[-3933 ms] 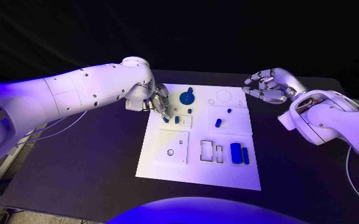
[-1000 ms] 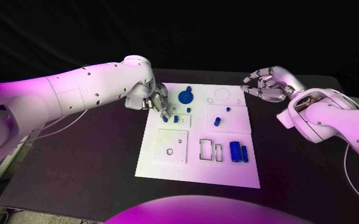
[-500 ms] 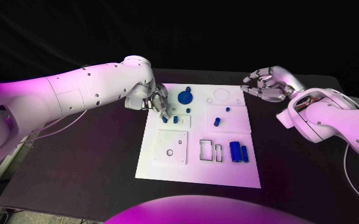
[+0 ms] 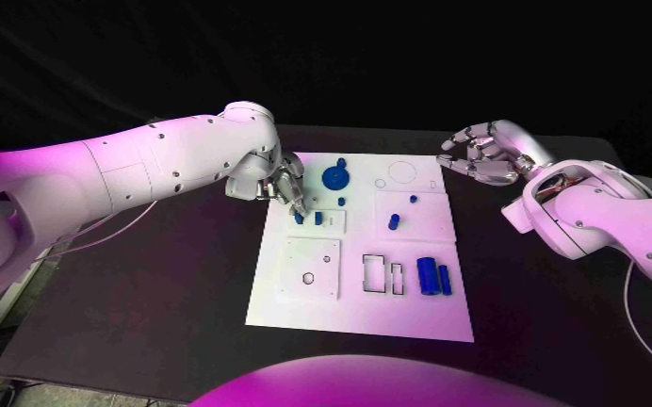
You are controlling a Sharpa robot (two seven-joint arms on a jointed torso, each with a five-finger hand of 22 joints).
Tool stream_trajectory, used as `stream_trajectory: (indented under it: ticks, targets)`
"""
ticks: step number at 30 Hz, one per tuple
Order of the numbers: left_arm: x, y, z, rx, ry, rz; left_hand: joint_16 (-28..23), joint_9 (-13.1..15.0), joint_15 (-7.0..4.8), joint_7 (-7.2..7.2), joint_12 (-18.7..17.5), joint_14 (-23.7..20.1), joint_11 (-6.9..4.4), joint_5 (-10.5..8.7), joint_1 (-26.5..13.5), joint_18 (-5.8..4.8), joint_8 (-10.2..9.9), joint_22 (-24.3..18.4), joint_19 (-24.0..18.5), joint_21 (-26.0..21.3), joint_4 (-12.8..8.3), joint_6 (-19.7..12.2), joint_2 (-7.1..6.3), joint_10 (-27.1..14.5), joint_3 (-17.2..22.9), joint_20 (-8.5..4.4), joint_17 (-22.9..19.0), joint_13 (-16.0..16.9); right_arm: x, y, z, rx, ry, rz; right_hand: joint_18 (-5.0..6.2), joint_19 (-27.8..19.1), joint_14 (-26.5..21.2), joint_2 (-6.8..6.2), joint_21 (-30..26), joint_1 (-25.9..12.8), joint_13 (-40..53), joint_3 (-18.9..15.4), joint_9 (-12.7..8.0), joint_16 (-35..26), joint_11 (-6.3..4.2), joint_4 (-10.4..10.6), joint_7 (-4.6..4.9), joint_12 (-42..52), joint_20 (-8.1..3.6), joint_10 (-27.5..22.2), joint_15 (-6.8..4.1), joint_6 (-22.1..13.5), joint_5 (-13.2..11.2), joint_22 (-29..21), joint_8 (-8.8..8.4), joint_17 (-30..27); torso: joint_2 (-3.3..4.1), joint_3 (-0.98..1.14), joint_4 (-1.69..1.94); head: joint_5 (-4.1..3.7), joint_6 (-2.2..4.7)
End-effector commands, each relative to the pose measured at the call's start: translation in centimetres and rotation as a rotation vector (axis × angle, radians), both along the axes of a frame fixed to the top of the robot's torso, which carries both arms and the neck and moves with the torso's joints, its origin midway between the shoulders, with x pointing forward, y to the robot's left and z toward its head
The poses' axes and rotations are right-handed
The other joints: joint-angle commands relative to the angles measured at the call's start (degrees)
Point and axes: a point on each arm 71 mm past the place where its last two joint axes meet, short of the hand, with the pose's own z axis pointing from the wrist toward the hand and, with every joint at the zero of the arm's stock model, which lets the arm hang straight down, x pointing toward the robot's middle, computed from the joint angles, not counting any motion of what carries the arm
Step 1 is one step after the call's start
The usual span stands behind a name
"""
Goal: Assemble the parts on the task board
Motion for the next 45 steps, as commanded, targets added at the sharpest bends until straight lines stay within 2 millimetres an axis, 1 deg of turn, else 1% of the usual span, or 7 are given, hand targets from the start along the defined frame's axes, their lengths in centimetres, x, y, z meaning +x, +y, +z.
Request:
stream_trajectory:
  ticks: [1,15,20,28,36,43,45]
  targets:
    - [-0.30,-0.19,-0.28,0.006,0.028,-0.025,0.0,0.0,-0.45,-0.61,0.3,2.6,-0.13,0.07,-1.0,-0.67,-0.5,3.6,0.3,0.2,-0.9,1.0,-0.16,0.4,0.4,-0.32,2.5,0.1,-0.05,0.09,0.03,-0.003,-0.008,0.010,0.85,0.0,2.7,0.20,-0.1,0.5,-0.1,-0.4,0.1,-0.4,0.04,0.1,-0.11,-0.1,-0.17,-0.3,-0.24,-0.5,0.2,-0.1,0.24,0.9,0.00,-0.02,0.00,0.01,0.00]
    - [-0.39,-0.17,-0.32,0.008,0.041,-0.033,0.0,0.1,-0.54,-0.73,0.3,2.6,-0.23,0.03,-3.0,-0.69,-1.0,3.6,0.4,0.2,0.8,1.6,-0.70,0.3,-2.2,-0.45,2.5,0.2,-0.03,0.08,0.02,-0.004,-0.008,0.010,0.85,0.0,2.7,0.20,-0.1,0.5,-0.1,-0.4,0.1,-0.4,0.04,0.1,-0.11,-0.1,-0.17,-0.3,-0.24,-0.5,0.2,-0.1,0.24,0.9,0.02,-0.02,0.03,-0.02,-0.18]
    - [-0.44,-0.18,-0.34,0.007,0.048,-0.035,0.0,0.1,-0.53,-0.72,0.3,2.6,-0.22,-0.04,-3.9,-0.69,-1.2,3.6,0.4,0.2,1.9,1.8,-0.80,0.3,-3.7,-0.48,2.4,0.2,-0.03,0.07,0.02,-0.004,-0.009,0.010,0.84,0.0,2.7,0.24,-0.2,0.5,-0.1,-0.5,0.1,-0.4,0.04,0.1,-0.10,-0.1,-0.18,-0.3,-0.24,-0.5,0.2,0.0,0.28,0.9,0.00,-0.02,0.00,-0.02,-0.24]
    - [-0.37,-0.06,-0.35,0.006,0.046,-0.029,0.0,0.1,-0.53,-0.71,0.2,2.6,-0.20,-0.06,-4.3,-0.69,-1.4,3.7,0.4,0.1,2.5,1.9,-0.74,0.2,-4.3,-0.49,2.5,0.1,-0.03,0.07,0.03,-0.004,-0.009,0.010,0.84,0.0,2.7,0.24,-0.2,0.5,-0.1,-0.5,0.1,-0.4,0.04,0.1,-0.10,-0.1,-0.18,-0.3,-0.24,-0.5,0.2,0.0,0.28,0.9,-0.01,-0.02,-0.01,-0.06,-0.23]
    - [-0.22,0.18,-0.34,0.010,0.039,-0.021,0.0,0.3,-0.48,-0.61,0.2,2.6,-0.12,-0.16,-5.8,-0.69,-1.8,3.7,0.4,0.1,5.2,2.2,-0.47,0.1,-6.8,-0.48,2.5,0.1,-0.03,0.03,0.04,-0.003,-0.010,0.009,0.85,0.0,2.7,0.26,-0.2,0.5,-0.1,-0.5,0.1,-0.4,0.04,0.1,-0.10,-0.1,-0.18,-0.3,-0.24,-0.5,0.2,-0.1,0.29,0.9,0.03,-0.01,0.00,-0.10,-0.26]
    - [-0.13,0.33,-0.33,0.002,0.028,-0.010,0.0,0.5,-0.45,-0.55,0.1,2.6,-0.07,-0.19,-6.6,-0.69,-1.9,3.7,0.4,0.1,6.0,2.3,-0.48,0.1,-8.5,-0.47,2.5,0.1,-0.01,0.01,0.05,-0.003,-0.013,0.008,0.85,0.0,2.7,0.26,-0.2,0.5,-0.1,-0.5,0.1,-0.4,0.04,0.1,-0.10,-0.1,-0.18,-0.3,-0.24,-0.5,0.2,-0.1,0.29,0.9,0.04,-0.07,-0.02,-0.19,-0.26]
    - [-0.14,0.39,-0.33,0.000,0.026,-0.007,0.0,0.5,-0.40,-0.49,0.2,2.6,-0.02,-0.24,-8.0,-0.68,-2.1,3.7,0.4,0.0,6.2,2.4,-0.35,0.1,-10.0,-0.45,2.5,0.2,-0.01,0.01,0.05,-0.003,-0.013,0.007,0.85,0.0,2.7,0.26,-0.2,0.5,-0.1,-0.5,0.1,-0.4,0.04,0.1,-0.10,-0.1,-0.18,-0.3,-0.24,-0.5,0.2,-0.1,0.29,0.9,0.03,-0.07,-0.01,-0.20,-0.30]
